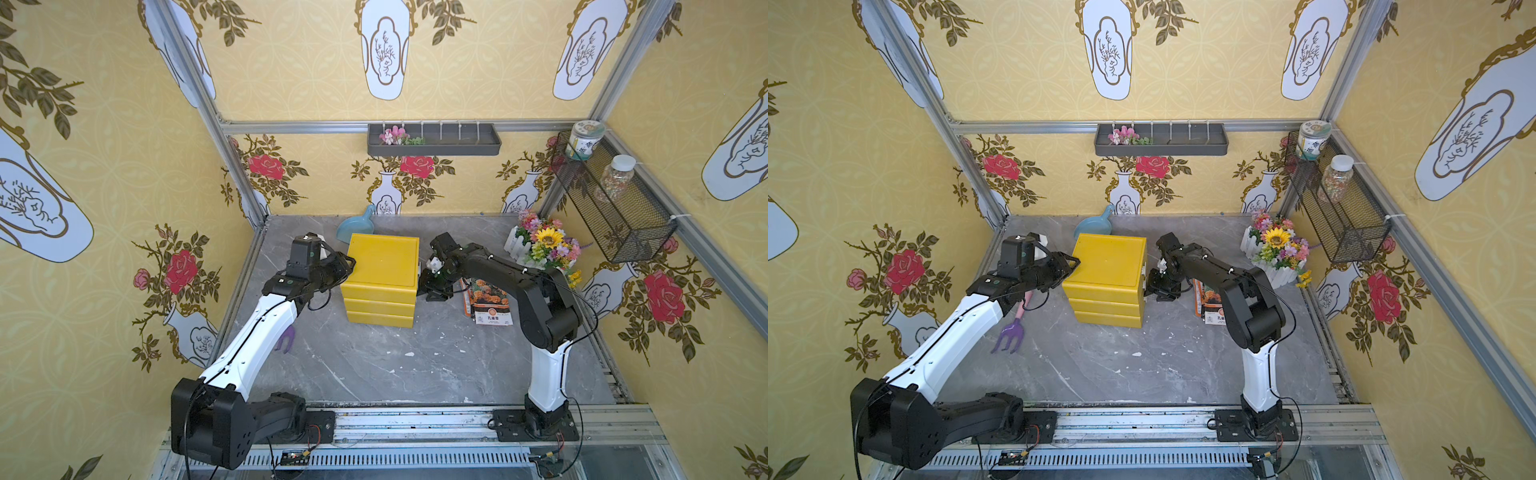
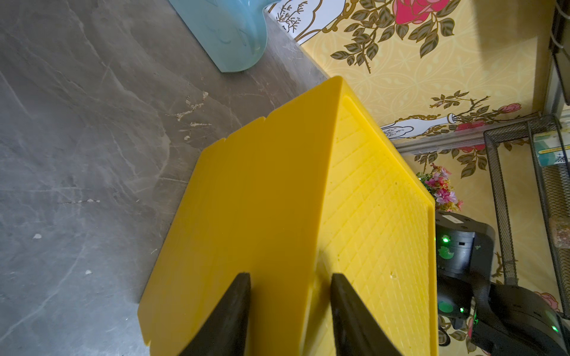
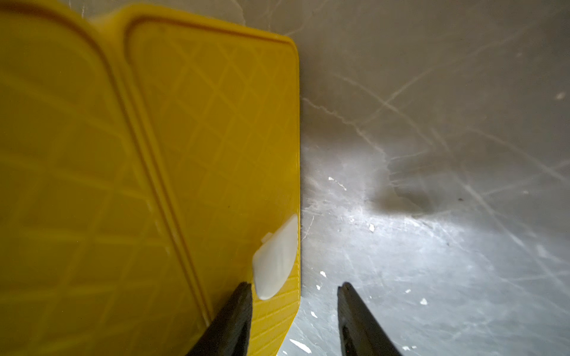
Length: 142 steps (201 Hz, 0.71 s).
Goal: Take the seed bags out of the drawer
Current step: Open the drawer in the storage box.
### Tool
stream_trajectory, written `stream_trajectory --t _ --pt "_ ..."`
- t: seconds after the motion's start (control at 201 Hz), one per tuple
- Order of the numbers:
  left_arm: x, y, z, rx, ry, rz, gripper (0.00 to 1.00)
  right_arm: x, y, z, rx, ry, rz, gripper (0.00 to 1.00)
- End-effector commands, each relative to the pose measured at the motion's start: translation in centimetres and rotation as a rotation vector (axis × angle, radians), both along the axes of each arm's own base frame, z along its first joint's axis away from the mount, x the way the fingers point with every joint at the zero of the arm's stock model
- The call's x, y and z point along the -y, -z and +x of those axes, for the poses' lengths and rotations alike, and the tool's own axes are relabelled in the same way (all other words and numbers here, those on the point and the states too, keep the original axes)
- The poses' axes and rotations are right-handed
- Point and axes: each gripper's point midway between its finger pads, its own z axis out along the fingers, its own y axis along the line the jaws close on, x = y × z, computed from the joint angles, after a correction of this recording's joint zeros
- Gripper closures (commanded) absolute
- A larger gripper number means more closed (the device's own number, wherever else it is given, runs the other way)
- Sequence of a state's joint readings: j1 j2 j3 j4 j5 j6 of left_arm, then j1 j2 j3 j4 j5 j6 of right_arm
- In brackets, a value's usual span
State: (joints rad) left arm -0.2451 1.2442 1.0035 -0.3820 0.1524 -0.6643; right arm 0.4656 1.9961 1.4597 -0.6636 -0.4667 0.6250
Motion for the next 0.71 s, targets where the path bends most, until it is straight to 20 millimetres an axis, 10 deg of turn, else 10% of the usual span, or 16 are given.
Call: stream_trajectory --t 0.0,0.284,0.703 --pt "-1.6 4.4 -3.0 -0.195 -0.022 0.09 0.54 -0.2 -0.1 0.3 0.011 -0.001 -0.005 0.55" --pt "-1.6 4.5 -2.9 -0.194 -0.024 0.089 0.54 1.2 0.3 -0.1 0.012 -0.011 -0.087 0.82" --pt "-1.6 4.6 -3.0 -0.197 -0.026 0.09 0.54 4.8 0.2 -1.0 0.026 -0.029 -0.197 0.91"
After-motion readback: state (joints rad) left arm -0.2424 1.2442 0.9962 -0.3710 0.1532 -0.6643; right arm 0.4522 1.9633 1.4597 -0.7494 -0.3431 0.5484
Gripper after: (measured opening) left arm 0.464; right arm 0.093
